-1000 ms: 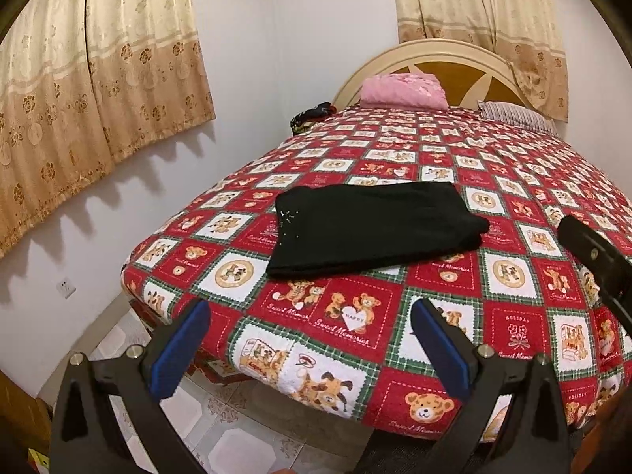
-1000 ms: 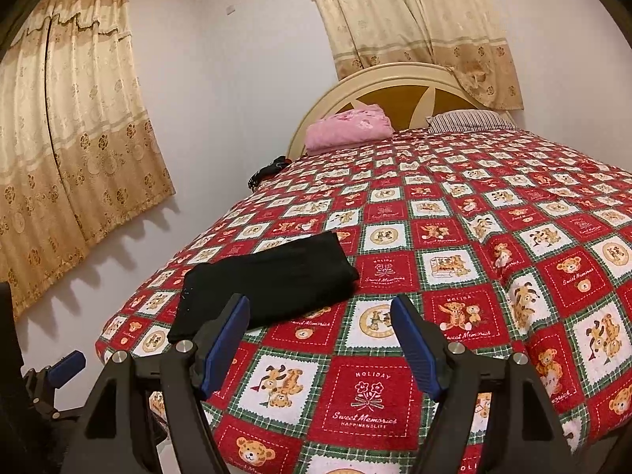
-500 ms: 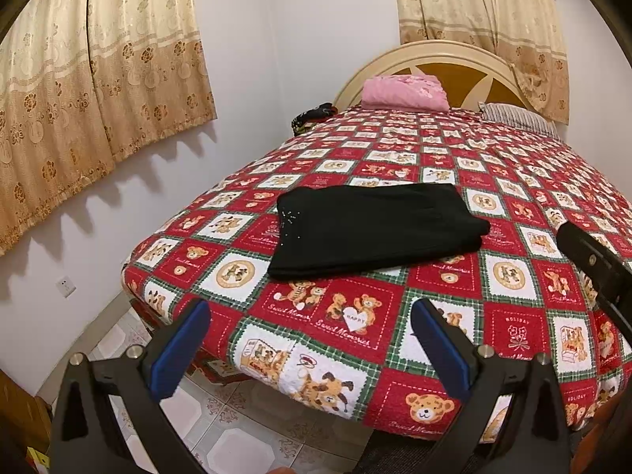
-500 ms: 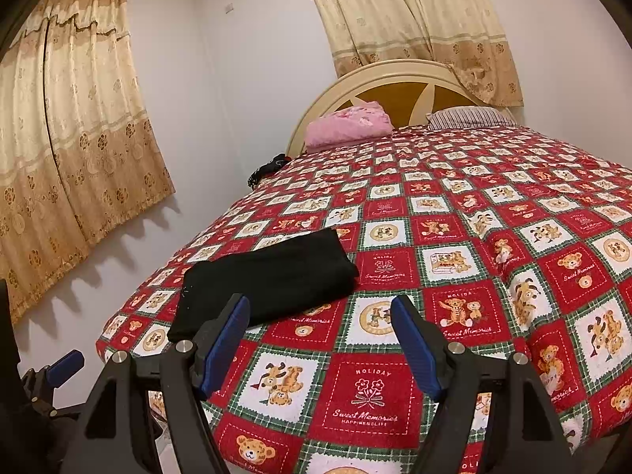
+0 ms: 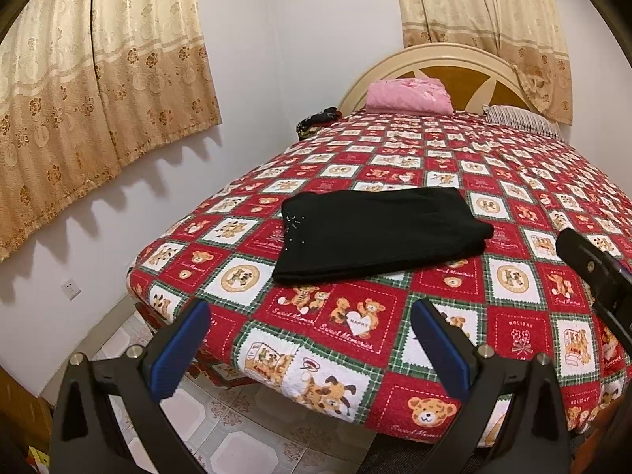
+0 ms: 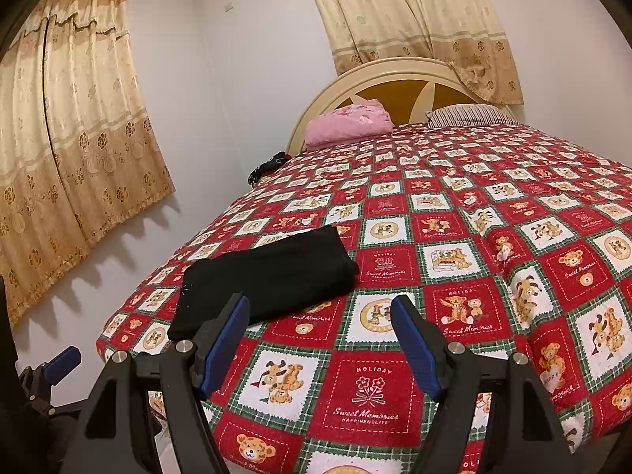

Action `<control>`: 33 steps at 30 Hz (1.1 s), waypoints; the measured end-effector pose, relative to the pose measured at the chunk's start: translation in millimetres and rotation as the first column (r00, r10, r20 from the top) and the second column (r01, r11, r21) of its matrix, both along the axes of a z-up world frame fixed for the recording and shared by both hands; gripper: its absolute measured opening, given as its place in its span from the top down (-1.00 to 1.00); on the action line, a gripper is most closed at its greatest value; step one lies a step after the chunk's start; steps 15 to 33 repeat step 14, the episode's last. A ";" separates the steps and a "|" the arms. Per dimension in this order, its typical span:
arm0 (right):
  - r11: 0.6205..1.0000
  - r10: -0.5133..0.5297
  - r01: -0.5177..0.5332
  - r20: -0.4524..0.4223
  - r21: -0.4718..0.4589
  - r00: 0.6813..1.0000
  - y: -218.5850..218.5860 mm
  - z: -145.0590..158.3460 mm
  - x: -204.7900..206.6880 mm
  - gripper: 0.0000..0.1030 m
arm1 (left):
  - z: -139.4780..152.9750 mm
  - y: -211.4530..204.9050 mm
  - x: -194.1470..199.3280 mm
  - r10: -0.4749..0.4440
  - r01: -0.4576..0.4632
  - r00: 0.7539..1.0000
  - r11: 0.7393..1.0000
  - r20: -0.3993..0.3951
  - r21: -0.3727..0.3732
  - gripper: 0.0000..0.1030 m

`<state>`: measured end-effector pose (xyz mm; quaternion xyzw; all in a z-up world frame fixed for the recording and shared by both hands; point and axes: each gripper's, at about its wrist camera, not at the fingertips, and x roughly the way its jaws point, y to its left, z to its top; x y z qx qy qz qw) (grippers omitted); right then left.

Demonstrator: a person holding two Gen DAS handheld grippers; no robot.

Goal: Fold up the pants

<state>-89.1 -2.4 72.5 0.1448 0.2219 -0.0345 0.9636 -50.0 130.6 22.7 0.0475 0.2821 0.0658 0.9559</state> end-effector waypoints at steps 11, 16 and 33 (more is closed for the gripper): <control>1.000 0.000 0.000 -0.010 0.001 1.000 2.0 -2.8 2.1 -0.46 | -2.5 -0.5 1.9 -0.078 0.077 0.997 0.995 -0.022 -0.067 -1.00; 1.000 -0.016 0.016 -0.016 0.001 1.000 -0.2 -3.7 2.7 -0.46 | -3.4 -4.1 2.5 -0.077 0.076 0.997 0.996 -0.027 -0.045 -1.00; 1.000 -0.016 0.016 -0.016 0.001 1.000 -0.2 -3.7 2.7 -0.46 | -3.4 -4.1 2.5 -0.077 0.076 0.997 0.996 -0.027 -0.045 -1.00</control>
